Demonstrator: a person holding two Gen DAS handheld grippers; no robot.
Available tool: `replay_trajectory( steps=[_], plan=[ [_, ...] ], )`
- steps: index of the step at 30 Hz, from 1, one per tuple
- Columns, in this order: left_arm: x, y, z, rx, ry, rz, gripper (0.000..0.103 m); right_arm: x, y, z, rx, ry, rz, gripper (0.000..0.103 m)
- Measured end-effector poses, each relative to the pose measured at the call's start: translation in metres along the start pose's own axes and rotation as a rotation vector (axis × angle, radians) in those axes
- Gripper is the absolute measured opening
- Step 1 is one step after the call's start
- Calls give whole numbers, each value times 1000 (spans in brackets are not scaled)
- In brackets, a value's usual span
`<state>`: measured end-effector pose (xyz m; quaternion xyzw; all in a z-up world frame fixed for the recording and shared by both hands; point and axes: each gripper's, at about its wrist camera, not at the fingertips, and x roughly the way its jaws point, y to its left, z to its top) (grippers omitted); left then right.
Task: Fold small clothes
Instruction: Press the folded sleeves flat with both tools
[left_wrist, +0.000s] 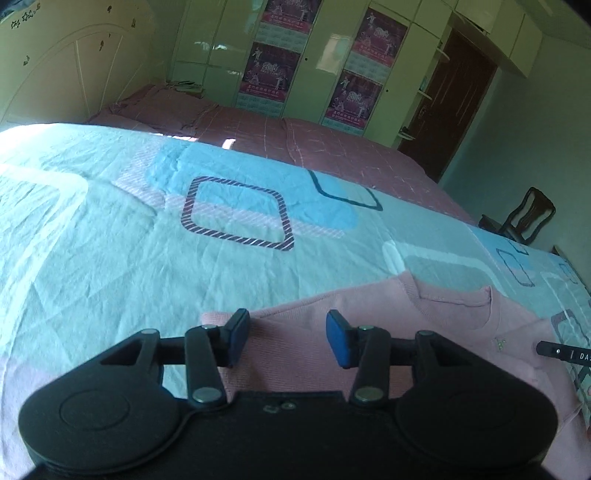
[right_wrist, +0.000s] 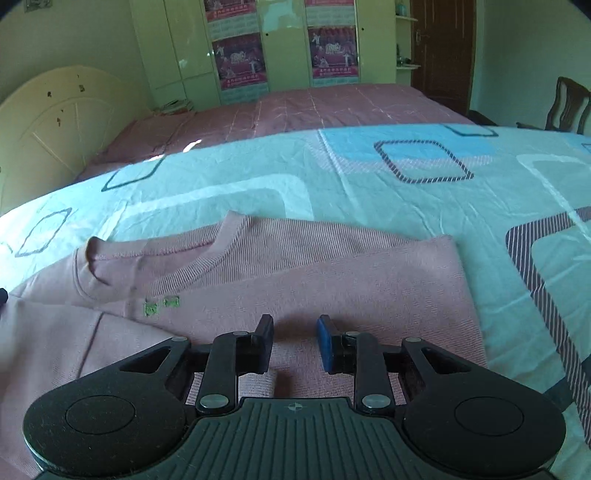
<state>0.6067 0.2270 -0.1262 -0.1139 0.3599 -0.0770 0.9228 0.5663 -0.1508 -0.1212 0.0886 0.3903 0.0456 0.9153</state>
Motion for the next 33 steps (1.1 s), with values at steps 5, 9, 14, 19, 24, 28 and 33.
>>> replay_trajectory(
  steps=[5, 9, 14, 19, 24, 28, 33],
  plan=[
    [-2, -20, -33, 74, 10, 4, 44, -2, 72, -11, -108, 5, 201, 26],
    [-30, -14, -62, 18, -34, 14, 45, 17, 96, -28, -188, 54, 216, 26],
    [-71, -19, -92, 57, -59, 51, 45, 10, 76, -35, -135, 47, 185, 26],
    [-79, -18, -100, 40, -47, 66, 46, -4, 102, -42, -175, 42, 260, 26],
    [-101, -34, -103, 43, -88, 48, 49, -10, 110, -59, -242, 72, 196, 26],
    [-80, -43, -114, 51, -21, 65, 51, -17, 121, -68, -254, 68, 233, 26],
    [-95, -37, -114, 32, -42, 110, 48, -21, 91, -67, -222, 90, 128, 26]
  ],
)
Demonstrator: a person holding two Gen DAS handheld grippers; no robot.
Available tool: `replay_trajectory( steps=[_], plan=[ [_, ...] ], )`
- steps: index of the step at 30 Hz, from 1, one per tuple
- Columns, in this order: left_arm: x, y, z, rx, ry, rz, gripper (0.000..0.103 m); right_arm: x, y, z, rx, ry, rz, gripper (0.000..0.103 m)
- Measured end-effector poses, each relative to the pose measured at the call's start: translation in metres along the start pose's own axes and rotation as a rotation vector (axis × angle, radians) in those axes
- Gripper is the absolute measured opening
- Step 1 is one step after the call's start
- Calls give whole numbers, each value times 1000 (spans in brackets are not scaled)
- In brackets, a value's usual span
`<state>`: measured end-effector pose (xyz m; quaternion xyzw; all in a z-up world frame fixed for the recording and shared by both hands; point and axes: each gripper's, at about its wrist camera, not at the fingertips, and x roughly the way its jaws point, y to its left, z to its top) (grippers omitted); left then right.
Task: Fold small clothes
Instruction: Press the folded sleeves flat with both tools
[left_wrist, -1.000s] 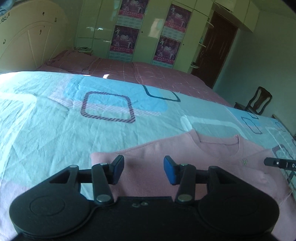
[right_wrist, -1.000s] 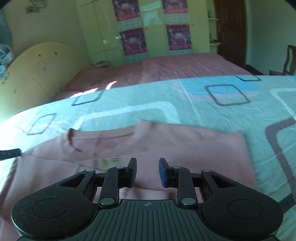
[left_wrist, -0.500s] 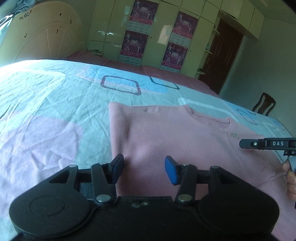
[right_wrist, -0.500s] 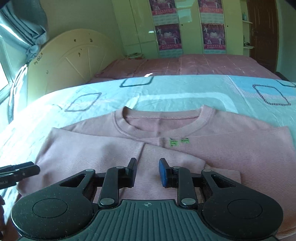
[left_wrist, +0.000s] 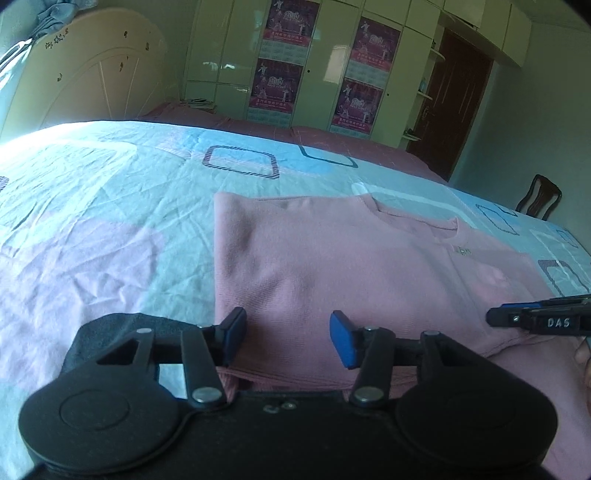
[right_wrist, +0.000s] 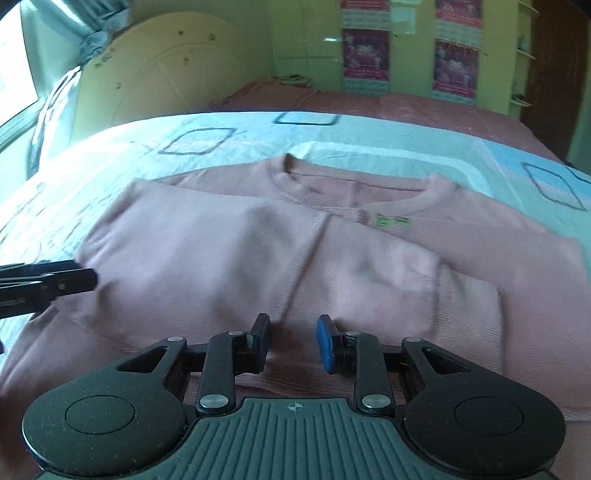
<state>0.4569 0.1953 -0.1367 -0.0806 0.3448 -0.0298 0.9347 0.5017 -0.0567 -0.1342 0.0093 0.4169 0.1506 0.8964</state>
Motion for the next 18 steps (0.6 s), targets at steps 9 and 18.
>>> replay_trajectory(
  steps=[9, 18],
  plan=[
    [-16, -1, -12, 17, 18, 26, 60, -34, -39, -5, 80, -24, -10, 26],
    [-34, -16, -22, 73, 83, 127, 76, -74, -60, -24, 165, -78, -16, 32]
  ],
)
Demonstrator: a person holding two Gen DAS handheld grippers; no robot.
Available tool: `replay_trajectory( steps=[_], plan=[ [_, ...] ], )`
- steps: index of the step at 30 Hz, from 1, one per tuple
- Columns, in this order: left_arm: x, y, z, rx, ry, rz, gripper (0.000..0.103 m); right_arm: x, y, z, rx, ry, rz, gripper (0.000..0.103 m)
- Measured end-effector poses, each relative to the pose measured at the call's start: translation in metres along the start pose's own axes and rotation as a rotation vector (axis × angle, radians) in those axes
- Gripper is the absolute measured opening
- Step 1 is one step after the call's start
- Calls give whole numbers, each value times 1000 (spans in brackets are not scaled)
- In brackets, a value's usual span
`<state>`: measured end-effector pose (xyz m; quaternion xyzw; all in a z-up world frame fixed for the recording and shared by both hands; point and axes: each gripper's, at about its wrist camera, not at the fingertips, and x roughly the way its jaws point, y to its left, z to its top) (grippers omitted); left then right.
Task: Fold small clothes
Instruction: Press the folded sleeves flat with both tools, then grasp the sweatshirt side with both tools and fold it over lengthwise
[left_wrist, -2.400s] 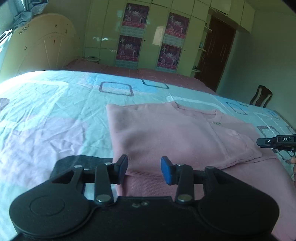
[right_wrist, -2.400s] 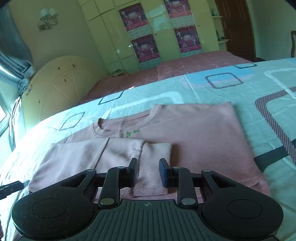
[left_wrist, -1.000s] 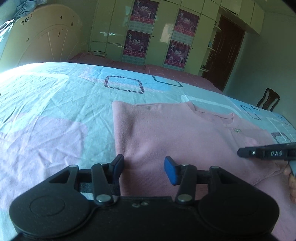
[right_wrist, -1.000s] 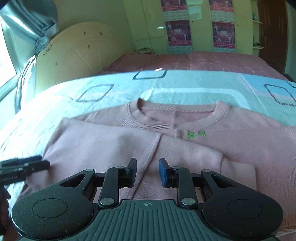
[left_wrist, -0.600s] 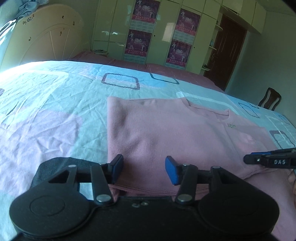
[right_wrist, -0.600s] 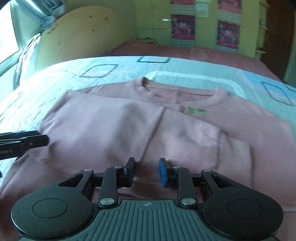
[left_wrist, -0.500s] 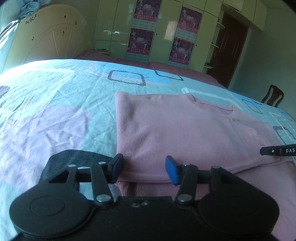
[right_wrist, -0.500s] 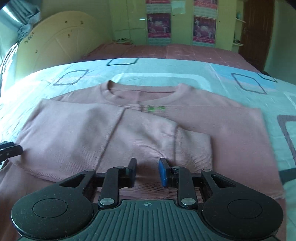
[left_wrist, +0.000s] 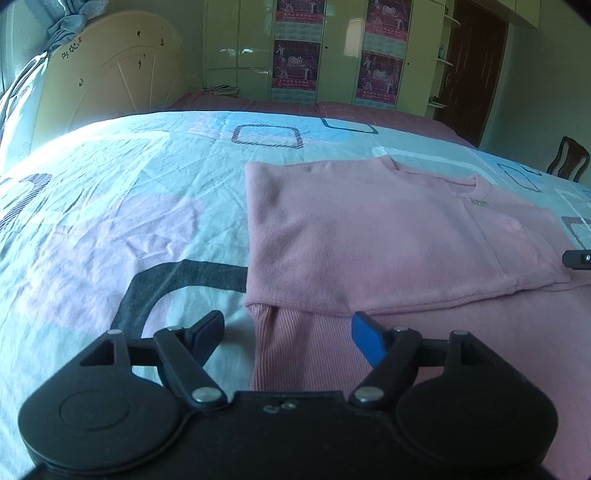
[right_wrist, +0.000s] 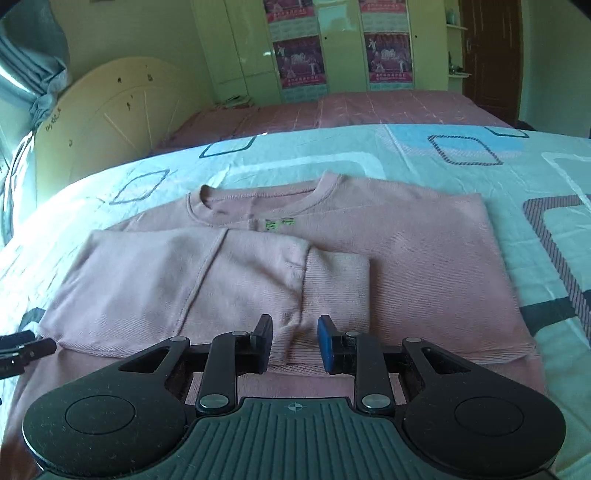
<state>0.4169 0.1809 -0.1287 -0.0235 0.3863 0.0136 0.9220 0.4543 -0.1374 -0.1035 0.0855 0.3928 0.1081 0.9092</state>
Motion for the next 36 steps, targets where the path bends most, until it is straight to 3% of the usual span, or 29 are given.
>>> replay_trajectory(
  steps=[1, 2, 3, 8, 18, 26, 29, 31, 33, 36],
  plan=[
    [-5, -4, -5, 13, 3, 5, 78, -10, -5, -2, 9, -19, -2, 41],
    [-10, -8, -8, 26, 6, 16, 80, -19, -11, -6, 18, -40, 0, 61],
    [-16, -12, -12, 38, 10, 26, 82, -30, -17, -10, 28, -55, 5, 66],
    [-43, -31, -35, 63, 14, 33, 83, -74, -50, -35, 75, -44, 38, 66],
    [-101, -49, -92, 71, 41, 58, 82, -154, -104, -115, 122, 22, 47, 66],
    [-151, -24, -139, -63, 62, 51, 77, -193, -145, -161, 271, 56, 78, 66],
    [-165, -15, -151, -128, 61, 10, 73, -201, -161, -176, 363, 70, 134, 66],
    [-172, -9, -156, -173, 63, -43, 58, -206, -167, -182, 411, 73, 182, 66],
    [-177, -2, -158, -238, 73, -122, 49, -209, -169, -187, 436, 83, 241, 66],
    [-175, 9, -164, -368, 101, -270, 45, -211, -167, -194, 460, 117, 360, 65]
  ],
)
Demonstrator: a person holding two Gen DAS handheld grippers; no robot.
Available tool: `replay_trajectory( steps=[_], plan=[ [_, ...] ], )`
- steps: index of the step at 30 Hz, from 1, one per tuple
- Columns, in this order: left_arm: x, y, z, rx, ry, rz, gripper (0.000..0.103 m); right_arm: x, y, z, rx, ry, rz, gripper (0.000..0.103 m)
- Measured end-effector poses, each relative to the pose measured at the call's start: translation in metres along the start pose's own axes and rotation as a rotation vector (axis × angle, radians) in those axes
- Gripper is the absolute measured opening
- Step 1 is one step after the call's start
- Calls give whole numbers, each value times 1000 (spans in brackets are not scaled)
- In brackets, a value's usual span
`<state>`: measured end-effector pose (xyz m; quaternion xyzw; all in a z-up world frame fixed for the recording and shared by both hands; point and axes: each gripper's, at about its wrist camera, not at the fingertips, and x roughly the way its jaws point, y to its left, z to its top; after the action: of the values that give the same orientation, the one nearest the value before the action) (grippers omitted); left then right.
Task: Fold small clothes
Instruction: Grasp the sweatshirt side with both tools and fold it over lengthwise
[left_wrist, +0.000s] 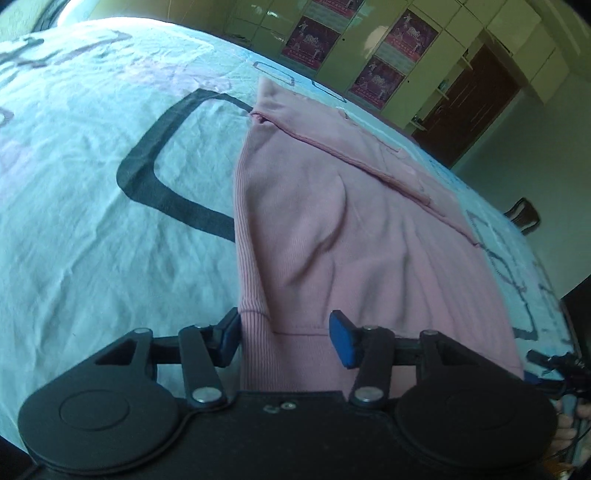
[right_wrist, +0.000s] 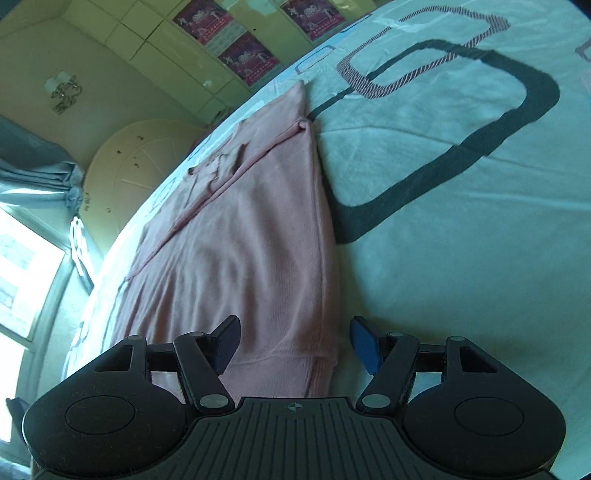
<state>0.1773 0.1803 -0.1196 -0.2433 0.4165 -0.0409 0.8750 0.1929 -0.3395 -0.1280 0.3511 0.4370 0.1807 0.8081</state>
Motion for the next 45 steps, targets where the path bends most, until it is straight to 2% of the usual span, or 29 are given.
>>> replay_trajectory(
  steps=[1, 3, 4, 8, 11, 13, 15, 16, 17, 19, 21, 22, 24, 26, 27, 28, 29, 30, 31, 32, 34, 35, 37, 40, 45],
  plan=[
    [1, 3, -1, -23, 6, -12, 42, 1, -1, -3, 16, 13, 34, 63],
    [3, 10, -3, -73, -2, -44, 41, 2, -10, -5, 88, 14, 95, 45],
    [4, 14, -4, -103, -7, -67, 41, 2, -15, -4, 126, 8, 117, 43],
    [12, 28, -4, -198, -21, -122, 34, 4, -26, 1, 158, -1, 119, 42],
    [18, 28, 0, -199, -20, -133, 22, 7, -25, 5, 127, 12, 121, 42],
    [23, 28, -2, -213, -26, -161, 5, 8, -21, 3, 79, 12, 118, 42],
    [22, 26, -4, -217, -50, -160, 5, 6, -22, 3, 82, 16, 147, 42],
    [19, 25, -6, -216, -75, -165, 5, 3, -26, 3, 99, 7, 177, 38],
    [15, 25, -8, -220, -98, -174, 5, -1, -28, 3, 110, -1, 214, 25],
    [12, 25, -11, -204, -111, -159, 5, -5, -31, 2, 120, -12, 248, 25],
    [13, 23, -12, -176, -89, -136, 8, -4, -34, 2, 118, -2, 232, 25],
    [14, 23, -14, -181, -76, -145, 15, -2, -35, 2, 119, 9, 225, 26],
    [16, 23, -17, -190, -67, -164, 17, 4, -36, 0, 126, 43, 240, 26],
    [17, 20, -18, -176, -75, -145, 14, 8, -29, -4, 94, 50, 206, 25],
    [16, 19, -17, -170, -88, -125, 4, 7, -26, -6, 77, 31, 180, 12],
    [11, 19, -17, -174, -115, -141, 4, 3, -23, -6, 73, 6, 177, 6],
    [3, 18, -16, -177, -160, -176, 4, -3, -22, -5, 76, -24, 200, 6],
    [-2, 16, -15, -166, -185, -179, 4, -10, -20, -4, 70, -54, 231, 6],
    [-5, 12, -12, -137, -184, -147, 4, -15, -18, -2, 41, -72, 236, 6],
    [-2, 12, -11, -119, -165, -121, 4, -15, -17, 0, 10, -64, 204, 6],
    [13, 17, -14, -134, -88, -73, 4, 2, -22, 0, -18, 26, 111, 6],
    [17, 19, -18, -147, -81, -67, 4, 9, -24, -2, -28, 60, 77, 6],
    [10, 21, -21, -202, -118, -93, 4, 1, -23, -1, -2, 17, 123, 6],
    [-5, 19, -18, -246, -187, -169, 4, -15, -9, 9, 1, -65, 204, 6],
    [-14, 10, 19, -299, -299, -286, 4, -19, 24, 49, -56, -147, 251, 6]
  ],
)
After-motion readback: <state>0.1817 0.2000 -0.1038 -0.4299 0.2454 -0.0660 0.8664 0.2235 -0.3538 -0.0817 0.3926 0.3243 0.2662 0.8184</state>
